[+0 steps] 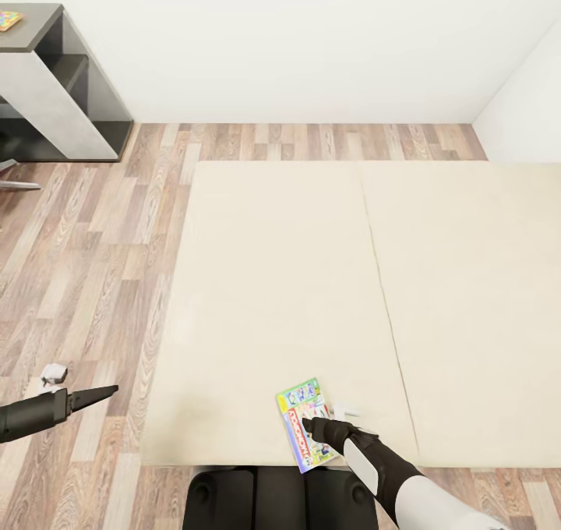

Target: Put all the toys in the child's room - the three board games (two on the bed and one on the table), the two jigsaw puzzles on the table, and the tennis ball on the table - inside the toy box on the table in the child's room.

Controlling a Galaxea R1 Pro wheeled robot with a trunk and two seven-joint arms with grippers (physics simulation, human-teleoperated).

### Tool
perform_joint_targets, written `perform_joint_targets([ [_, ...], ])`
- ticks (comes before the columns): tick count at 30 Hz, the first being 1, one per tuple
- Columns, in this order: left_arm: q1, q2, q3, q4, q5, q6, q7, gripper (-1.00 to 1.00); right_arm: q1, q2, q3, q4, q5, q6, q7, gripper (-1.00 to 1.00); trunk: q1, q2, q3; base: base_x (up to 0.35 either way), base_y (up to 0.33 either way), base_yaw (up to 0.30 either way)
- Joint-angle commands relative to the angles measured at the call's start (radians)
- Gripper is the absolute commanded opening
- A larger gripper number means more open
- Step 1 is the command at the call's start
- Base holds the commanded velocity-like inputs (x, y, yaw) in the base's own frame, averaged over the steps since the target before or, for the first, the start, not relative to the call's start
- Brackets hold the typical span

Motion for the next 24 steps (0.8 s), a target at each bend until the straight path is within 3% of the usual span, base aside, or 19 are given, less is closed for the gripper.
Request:
perform_joint_targets([
  [1,-0.001,0.0,0.001,-0.001,-0.009,0.01,-0.008,1.0,0.0,0.0,0.003,-0.001,-0.004,0.003,0.0,1.0,0.001,-0.001,-0.001,0.0,0.04,0.0],
  [24,-0.001,0.0,0.003,-0.001,-0.009,0.01,-0.008,1.0,0.0,0.001,0.003,-0.001,-0.004,0.003,0.0,1.0,0.001,-0.001,-0.001,0.0,0.143,0.0],
])
